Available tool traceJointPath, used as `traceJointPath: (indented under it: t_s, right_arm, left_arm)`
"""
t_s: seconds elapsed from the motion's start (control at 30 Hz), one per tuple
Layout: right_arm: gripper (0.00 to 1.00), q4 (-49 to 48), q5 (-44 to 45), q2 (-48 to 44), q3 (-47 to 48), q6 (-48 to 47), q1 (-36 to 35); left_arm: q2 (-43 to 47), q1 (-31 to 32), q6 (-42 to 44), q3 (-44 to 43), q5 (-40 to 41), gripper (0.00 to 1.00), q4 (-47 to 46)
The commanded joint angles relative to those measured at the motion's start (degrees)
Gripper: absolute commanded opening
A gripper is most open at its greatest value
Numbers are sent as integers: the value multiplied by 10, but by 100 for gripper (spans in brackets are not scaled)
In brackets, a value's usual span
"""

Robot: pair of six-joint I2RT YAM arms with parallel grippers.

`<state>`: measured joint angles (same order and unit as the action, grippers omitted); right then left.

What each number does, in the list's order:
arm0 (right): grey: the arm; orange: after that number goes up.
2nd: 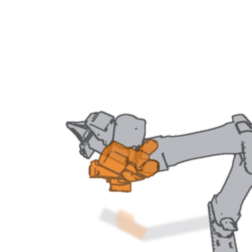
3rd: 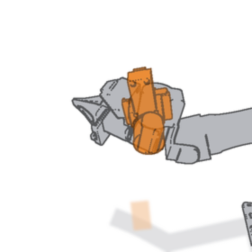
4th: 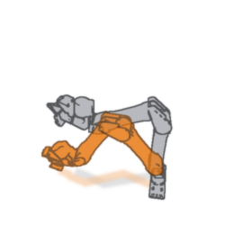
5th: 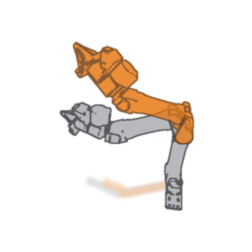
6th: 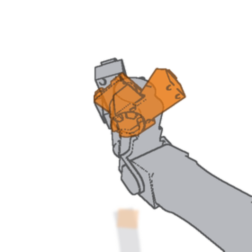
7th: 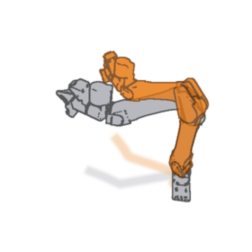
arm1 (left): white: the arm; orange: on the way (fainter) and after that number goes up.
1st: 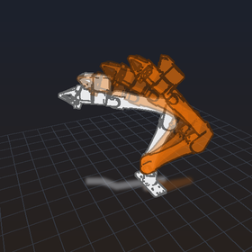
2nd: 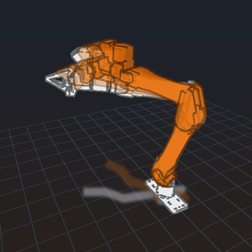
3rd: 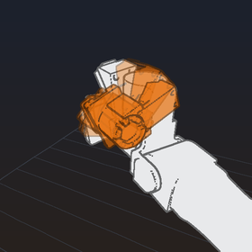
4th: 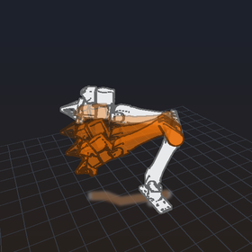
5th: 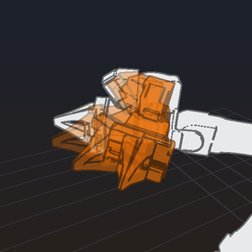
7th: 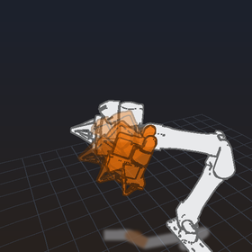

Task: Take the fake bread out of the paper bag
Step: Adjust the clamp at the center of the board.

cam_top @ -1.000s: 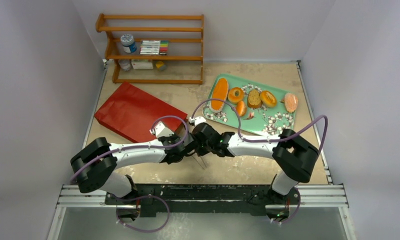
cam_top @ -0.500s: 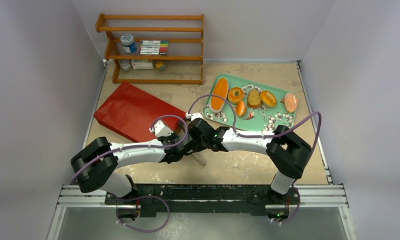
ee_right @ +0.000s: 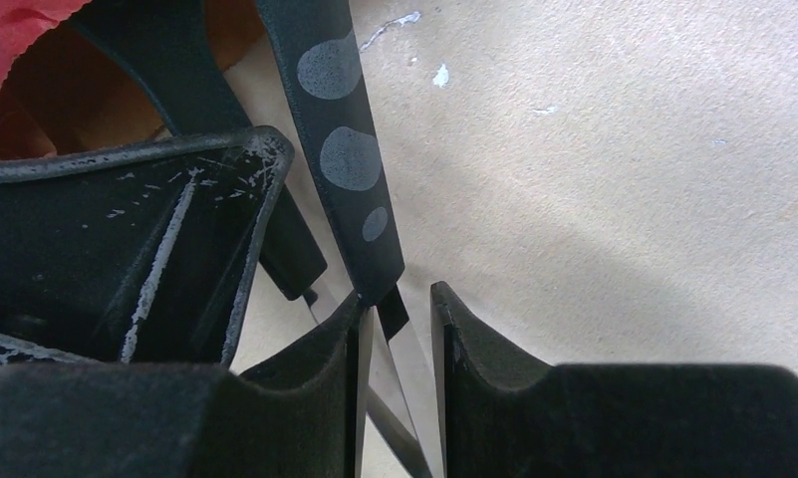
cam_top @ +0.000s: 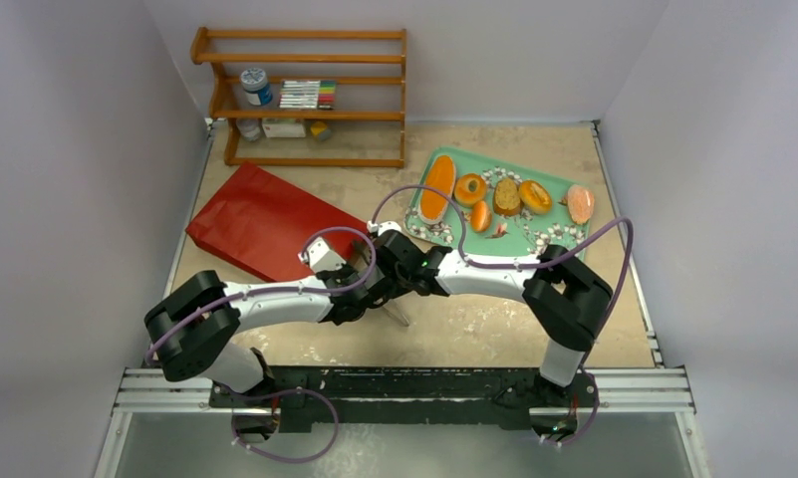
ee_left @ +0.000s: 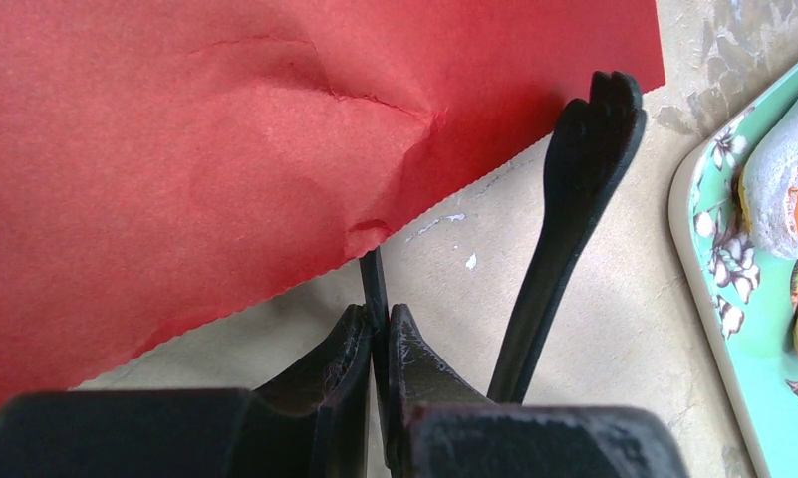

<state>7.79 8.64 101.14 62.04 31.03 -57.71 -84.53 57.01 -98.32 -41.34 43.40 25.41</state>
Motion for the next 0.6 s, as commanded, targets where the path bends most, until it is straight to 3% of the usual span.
traceJointPath:
  t_s: [0.0, 0.27, 0.57]
  right_arm:
    - [31, -96, 34, 0, 17, 4, -9]
    - [37, -149, 16, -38, -35, 9, -11]
    - [39, -144, 22, -42, -16, 4, -13]
  left_arm:
    - [5, 24, 41, -30, -50, 0, -34]
    - [16, 24, 47, -29, -46, 0, -40]
    - [4, 24, 56, -41, -51, 0, -47]
